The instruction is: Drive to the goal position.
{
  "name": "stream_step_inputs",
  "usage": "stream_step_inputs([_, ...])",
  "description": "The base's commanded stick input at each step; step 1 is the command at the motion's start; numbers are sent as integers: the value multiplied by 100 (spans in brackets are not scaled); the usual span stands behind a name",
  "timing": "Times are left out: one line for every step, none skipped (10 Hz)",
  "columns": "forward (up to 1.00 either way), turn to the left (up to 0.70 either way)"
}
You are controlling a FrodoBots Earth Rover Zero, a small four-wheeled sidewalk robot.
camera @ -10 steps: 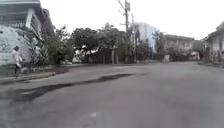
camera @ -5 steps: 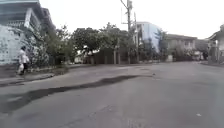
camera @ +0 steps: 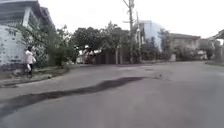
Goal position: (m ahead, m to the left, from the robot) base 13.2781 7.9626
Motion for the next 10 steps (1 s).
stream_step_inputs([100,2])
stream_step_inputs([100,2])
stream_step_inputs([100,2])
stream_step_inputs([100,2])
stream_step_inputs([100,2])
stream_step_inputs([100,2])
stream_step_inputs([100,2])
stream_step_inputs([100,2])
stream_step_inputs([100,2])
stream_step_inputs([100,5])
